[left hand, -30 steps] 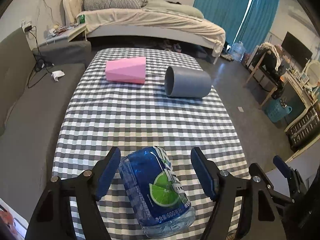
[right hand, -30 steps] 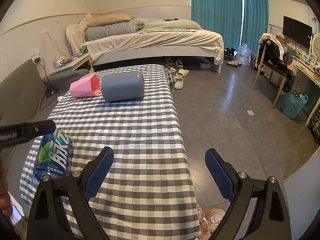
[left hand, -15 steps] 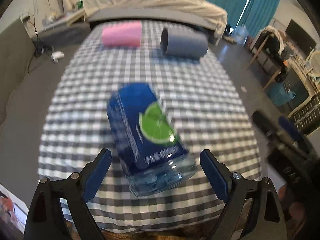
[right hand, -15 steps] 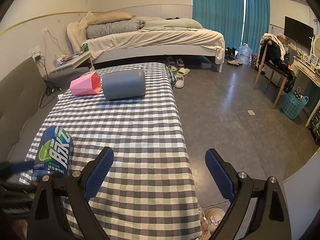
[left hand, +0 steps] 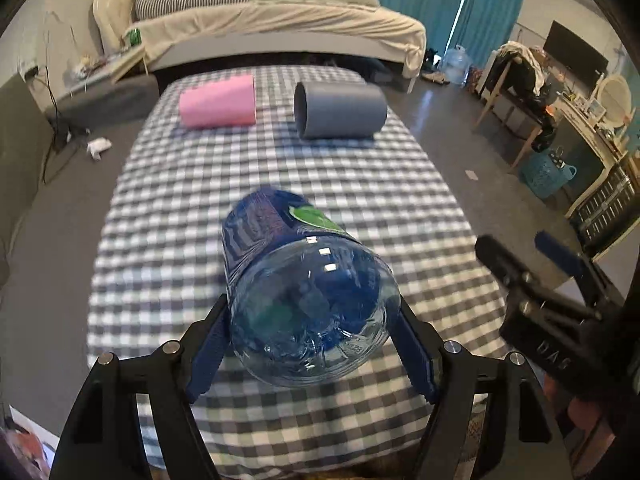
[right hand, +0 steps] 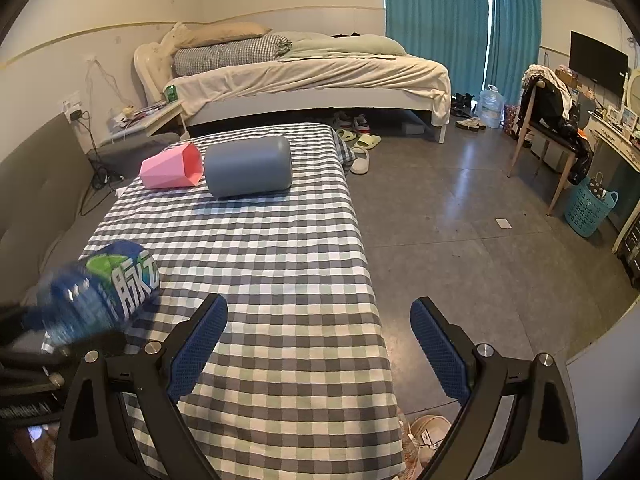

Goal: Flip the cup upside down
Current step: 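Rotate the held blue bottle with the left gripper until its cap points up, then lower the upright bottle onto the tablecloth and open the left gripper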

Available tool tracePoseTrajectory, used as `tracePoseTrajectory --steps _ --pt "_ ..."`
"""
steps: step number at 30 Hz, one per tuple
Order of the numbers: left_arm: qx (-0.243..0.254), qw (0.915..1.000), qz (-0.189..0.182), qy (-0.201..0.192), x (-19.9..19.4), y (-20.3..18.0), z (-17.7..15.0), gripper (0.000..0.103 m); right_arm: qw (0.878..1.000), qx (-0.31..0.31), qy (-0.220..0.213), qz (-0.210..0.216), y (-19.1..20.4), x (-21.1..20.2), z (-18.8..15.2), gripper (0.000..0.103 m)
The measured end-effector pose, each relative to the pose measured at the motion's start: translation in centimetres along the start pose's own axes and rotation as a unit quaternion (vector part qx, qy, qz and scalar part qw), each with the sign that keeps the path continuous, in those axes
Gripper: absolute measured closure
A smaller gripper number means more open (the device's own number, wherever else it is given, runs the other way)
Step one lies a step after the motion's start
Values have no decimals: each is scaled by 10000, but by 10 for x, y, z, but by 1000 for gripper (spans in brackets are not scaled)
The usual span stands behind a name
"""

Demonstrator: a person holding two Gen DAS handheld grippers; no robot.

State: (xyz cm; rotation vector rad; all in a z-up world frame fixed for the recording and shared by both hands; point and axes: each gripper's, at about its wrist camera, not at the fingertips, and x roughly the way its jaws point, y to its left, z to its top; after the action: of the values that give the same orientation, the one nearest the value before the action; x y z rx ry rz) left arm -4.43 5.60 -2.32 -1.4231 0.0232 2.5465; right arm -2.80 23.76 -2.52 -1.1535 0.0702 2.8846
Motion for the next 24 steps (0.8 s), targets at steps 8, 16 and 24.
tracePoseTrajectory --steps 8,16,24 --pt "-147 9998 -18 -109 -1 13 19 26 10000 3 11 -2 0 1 0 10" --pt "-42 9997 -247 -3 2 20 44 26 10000 -27 42 -9 2 4 -1 10" --pt "-73 9993 -313 181 23 31 59 31 10000 -8 79 -28 1 7 -1 10"
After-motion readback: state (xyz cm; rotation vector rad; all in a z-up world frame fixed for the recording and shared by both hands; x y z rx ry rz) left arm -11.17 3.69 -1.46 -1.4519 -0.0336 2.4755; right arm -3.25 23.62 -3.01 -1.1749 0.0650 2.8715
